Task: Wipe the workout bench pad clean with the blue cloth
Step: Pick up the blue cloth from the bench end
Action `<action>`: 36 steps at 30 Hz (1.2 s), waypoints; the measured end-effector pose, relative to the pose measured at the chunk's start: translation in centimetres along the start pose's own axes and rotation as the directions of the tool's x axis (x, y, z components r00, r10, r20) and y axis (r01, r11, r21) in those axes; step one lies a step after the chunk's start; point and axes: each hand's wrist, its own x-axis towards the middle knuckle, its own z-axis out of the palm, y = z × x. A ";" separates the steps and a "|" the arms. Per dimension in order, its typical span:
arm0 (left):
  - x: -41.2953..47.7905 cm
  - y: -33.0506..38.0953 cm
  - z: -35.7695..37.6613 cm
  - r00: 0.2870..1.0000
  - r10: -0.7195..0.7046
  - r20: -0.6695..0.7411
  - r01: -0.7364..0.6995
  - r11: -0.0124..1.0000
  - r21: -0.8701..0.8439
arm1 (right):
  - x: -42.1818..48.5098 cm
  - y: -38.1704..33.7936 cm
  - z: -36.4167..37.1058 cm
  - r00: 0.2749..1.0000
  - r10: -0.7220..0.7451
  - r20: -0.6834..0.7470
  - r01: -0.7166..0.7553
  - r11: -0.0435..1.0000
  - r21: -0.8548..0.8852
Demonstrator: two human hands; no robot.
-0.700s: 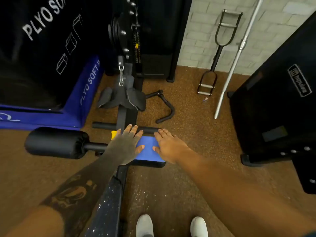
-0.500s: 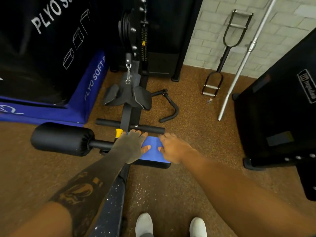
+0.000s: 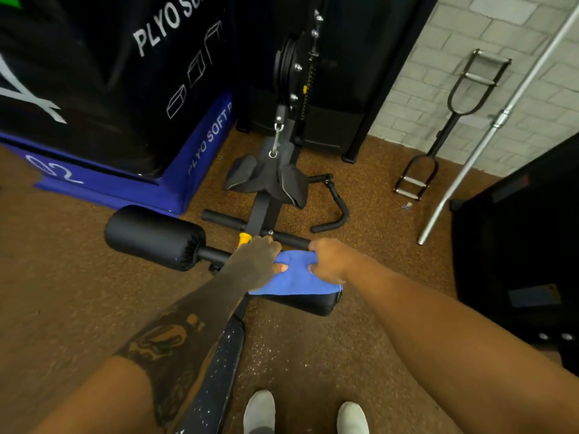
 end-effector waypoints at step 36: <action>-12.4 1.1 20.1 0.076 -0.939 0.335 0.091 -0.328 -0.940 | 4.5 -23.0 14.0 0.611 -0.763 0.210 0.786 0.555 -0.271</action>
